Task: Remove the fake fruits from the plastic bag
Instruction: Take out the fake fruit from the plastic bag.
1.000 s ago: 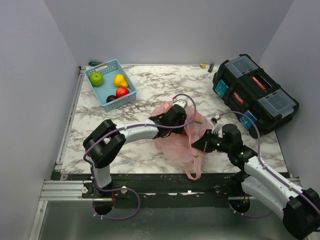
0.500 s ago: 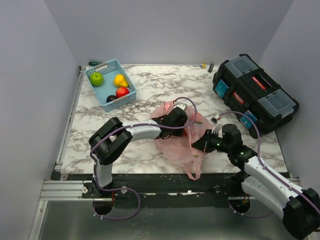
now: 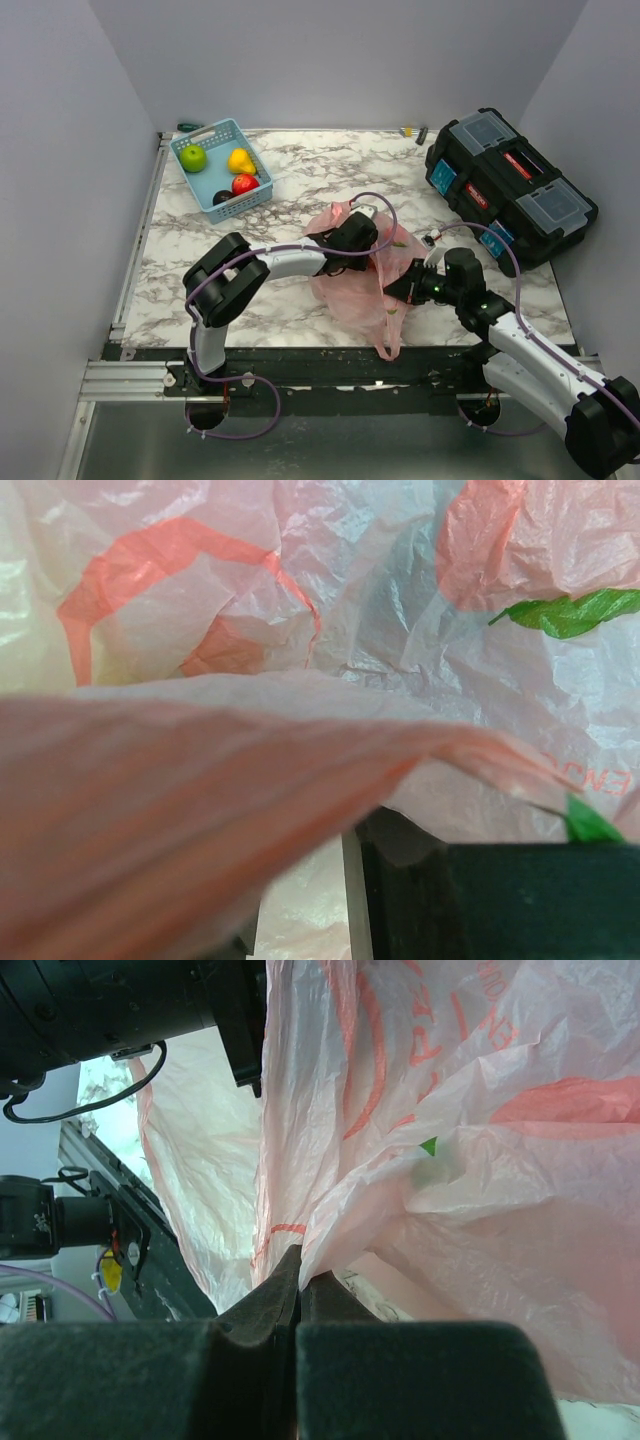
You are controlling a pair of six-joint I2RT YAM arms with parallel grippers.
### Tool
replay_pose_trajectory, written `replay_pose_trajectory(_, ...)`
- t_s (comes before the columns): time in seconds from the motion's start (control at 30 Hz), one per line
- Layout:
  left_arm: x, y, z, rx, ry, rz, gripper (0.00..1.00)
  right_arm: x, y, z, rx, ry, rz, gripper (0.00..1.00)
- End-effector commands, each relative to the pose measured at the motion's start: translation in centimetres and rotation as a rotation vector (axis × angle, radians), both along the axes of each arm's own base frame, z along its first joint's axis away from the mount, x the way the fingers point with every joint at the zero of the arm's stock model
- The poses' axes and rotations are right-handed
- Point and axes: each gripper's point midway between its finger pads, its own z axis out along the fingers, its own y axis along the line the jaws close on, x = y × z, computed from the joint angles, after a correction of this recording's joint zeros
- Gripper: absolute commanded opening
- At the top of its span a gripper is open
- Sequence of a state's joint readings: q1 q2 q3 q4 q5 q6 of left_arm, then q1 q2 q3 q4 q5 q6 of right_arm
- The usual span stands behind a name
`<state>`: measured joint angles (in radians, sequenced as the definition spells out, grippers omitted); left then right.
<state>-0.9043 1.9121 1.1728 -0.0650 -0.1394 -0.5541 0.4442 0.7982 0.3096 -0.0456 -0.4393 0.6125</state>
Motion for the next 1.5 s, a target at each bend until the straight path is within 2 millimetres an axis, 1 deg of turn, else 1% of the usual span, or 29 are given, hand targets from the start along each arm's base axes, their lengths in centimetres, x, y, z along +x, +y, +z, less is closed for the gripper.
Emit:
replay_pose_trajectory(0.0, -0.7, -0.1, -0.9, 0.004, 0.041, -0.03, 0.31, -0.1, 0.1, 0.2, 0.007, -0.018, 0.009, 0.01)
replay_pose_trajectory(0.1, -0.8, -0.1, -1.1, 0.013, 0.048, -0.031, 0.4, -0.1, 0.1, 0.1, 0.005, -0.019, 0.008, 0.01)
replay_pose_trajectory(0.2, -0.9, 0.1, -1.5, 0.022, 0.059, -0.023, 0.4, -0.1, 0.1, 0.1, 0.007, -0.018, 0.011, 0.01)
replay_pose_trajectory(0.37, -1.0, 0.2, -1.6, 0.029, 0.069, -0.021, 0.27, -0.1, 0.1, 0.3, 0.012, -0.025, 0.009, 0.01)
replay_pose_trajectory(0.43, -1.0, 0.2, -1.1, 0.023, 0.064, -0.023, 0.21, -0.2, 0.1, 0.3, 0.013, -0.026, 0.01, 0.01)
replay_pose_trajectory(0.5, -1.0, 0.3, -0.5, 0.02, 0.055, -0.022, 0.13, -0.1, 0.1, 0.3, 0.014, -0.026, 0.008, 0.01)
replay_pose_trajectory(0.57, -1.0, 0.3, 0.4, 0.01, 0.044, -0.026, 0.1, -0.2, 0.1, 0.3, 0.013, -0.027, 0.01, 0.01)
replay_pose_trajectory(0.67, -1.1, 0.5, 1.8, -0.001, 0.025, -0.03, 0.09, -0.1, 0.1, 0.4, 0.013, -0.029, 0.007, 0.01)
replay_pose_trajectory(0.83, -1.5, 0.8, 4.9, -0.044, -0.011, -0.046, 0.07, -0.1, 0.0, 0.4, 0.011, -0.03, 0.003, 0.01)
replay_pose_trajectory(0.93, -2.1, 1.1, 6.6, -0.072, -0.024, -0.064, 0.05, 0.0, 0.0, 0.4, 0.008, -0.031, -0.004, 0.01)
replay_pose_trajectory(1.03, -2.7, 1.7, 7.8, -0.09, -0.033, -0.074, 0.04, 0.2, -0.2, 0.3, 0.001, -0.032, -0.021, 0.01)
replay_pose_trajectory(1.2, -3.6, 3.5, 9.6, -0.082, -0.082, -0.084, 0.04, 0.8, -1.0, 0.7, -0.011, -0.058, -0.079, 0.01)
replay_pose_trajectory(1.4, -5.2, 4.5, 12.3, -0.084, -0.14, -0.182, 0.03, 1.3, -1.9, 1.5, -0.009, -0.104, -0.146, 0.01)
replay_pose_trajectory(1.47, -5.9, 4.6, 13.7, -0.11, -0.167, -0.215, 0.03, 1.3, -1.8, 1.4, -0.007, -0.103, -0.143, 0.01)
